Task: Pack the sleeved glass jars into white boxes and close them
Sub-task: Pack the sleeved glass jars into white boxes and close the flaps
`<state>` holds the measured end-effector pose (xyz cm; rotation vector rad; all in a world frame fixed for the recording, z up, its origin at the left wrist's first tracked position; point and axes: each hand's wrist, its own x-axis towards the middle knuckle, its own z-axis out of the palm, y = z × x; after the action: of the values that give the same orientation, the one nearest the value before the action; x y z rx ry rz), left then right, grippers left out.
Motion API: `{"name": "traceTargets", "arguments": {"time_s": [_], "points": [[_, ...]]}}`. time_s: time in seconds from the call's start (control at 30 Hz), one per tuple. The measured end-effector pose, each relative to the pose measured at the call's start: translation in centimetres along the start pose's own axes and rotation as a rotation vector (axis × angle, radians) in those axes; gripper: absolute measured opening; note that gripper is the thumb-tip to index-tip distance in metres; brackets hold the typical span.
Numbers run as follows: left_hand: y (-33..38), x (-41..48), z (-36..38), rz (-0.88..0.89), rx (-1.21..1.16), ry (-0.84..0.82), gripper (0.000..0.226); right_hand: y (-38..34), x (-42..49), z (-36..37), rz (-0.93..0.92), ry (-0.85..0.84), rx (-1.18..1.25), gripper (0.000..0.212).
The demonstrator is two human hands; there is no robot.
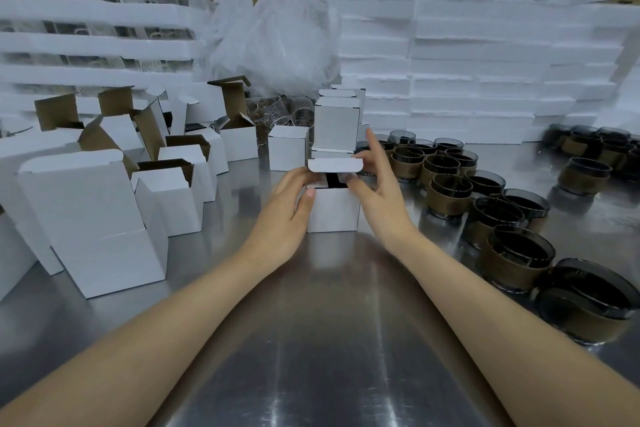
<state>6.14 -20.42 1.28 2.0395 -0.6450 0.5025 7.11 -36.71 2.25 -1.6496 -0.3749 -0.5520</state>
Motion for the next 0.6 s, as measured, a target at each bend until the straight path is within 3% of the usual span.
{"name": "traceTargets", "arguments": {"time_s": [0.13,0.23,0.37,0.47,0.6], "points": [[-0.4,-0.2,0.3,-0.053,-0.027,0.025,0.032,0.3,-0.7,-0.4,-0.064,-0.071,-0.066,0.036],[-0.6,-0.1,0.3,-0.076,-0.091,0.066,0.029,0.3,-0.8,-0.3,-0.036,-0.127,-0.034,0.037],[-0.6,-0.1,0.2,-0.122,-0.223,0.084,0.044,0.7,-0.4,-0.1,-0.063,-0.027,-0.083,0.021],[-0.8,-0.1,0.3,-0.076,-0.157,0.044,0.051,0.7,-0.3,-0.2,-0.086,-0.018,-0.107,0.019],[-1.3,0.0,0.5,-0.061,-0.119,0.041,0.045,0.5,-0.5,-0.4,-0.2,-0.028,-0.24,0.021]]}}
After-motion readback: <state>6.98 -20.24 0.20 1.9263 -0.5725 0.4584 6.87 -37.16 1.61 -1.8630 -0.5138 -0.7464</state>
